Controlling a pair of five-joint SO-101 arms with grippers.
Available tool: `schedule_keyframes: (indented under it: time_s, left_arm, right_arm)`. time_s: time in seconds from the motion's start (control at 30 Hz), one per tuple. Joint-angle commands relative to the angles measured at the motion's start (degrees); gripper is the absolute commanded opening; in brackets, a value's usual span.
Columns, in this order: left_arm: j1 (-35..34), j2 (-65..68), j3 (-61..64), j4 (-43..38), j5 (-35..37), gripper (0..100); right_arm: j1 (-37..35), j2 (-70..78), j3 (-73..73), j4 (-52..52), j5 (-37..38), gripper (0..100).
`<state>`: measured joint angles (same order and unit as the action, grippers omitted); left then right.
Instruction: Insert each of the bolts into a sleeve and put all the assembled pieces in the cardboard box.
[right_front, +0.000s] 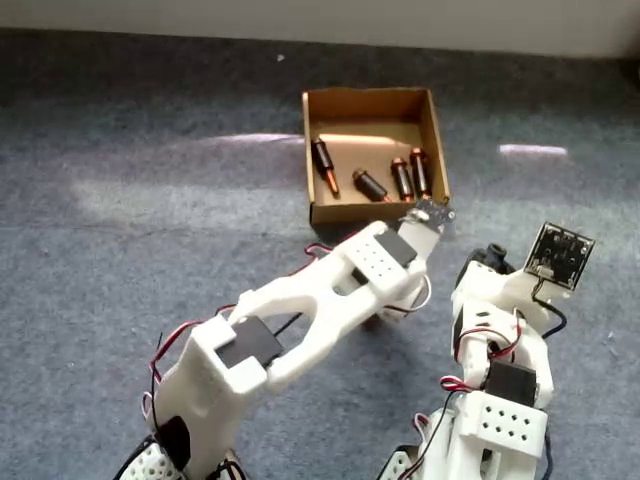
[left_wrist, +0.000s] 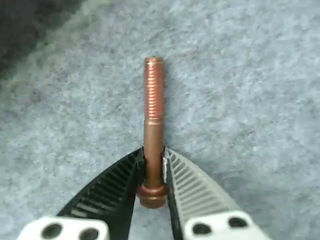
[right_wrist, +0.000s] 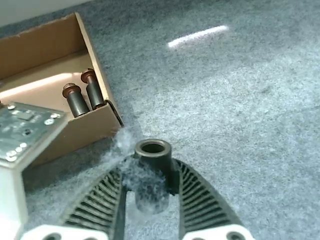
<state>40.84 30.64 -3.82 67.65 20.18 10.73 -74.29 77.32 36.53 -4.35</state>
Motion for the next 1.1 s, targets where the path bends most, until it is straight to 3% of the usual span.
schedule_keyframes:
  time_s: [0.0,0.27,0.33,0.63,1.07]
  left_arm:
    - [-4.6,0.0,-2.0,3.0,0.4,0]
    - [-8.2,-5.8,0.5,3.9,-0.3,1]
    - [-8.5,-8.5,2.6,3.7,-3.6,0]
    - [-8.9,-22.1,16.5,-3.3,-6.3,0]
    - [-23.9,-34.1,22.9,-5.6,-6.2,0]
  right_arm:
    - [-0.6,-1.5,-0.6,-1.8,0.8,1.0]
    - [-0.6,-1.5,-0.6,-1.8,0.8,1.0]
    - [-0.7,-1.5,-0.6,-1.8,0.8,1.0]
    - [-0.7,-1.5,-0.7,-1.8,0.8,1.0]
    - [-1.0,-1.5,-0.3,-1.8,0.8,1.0]
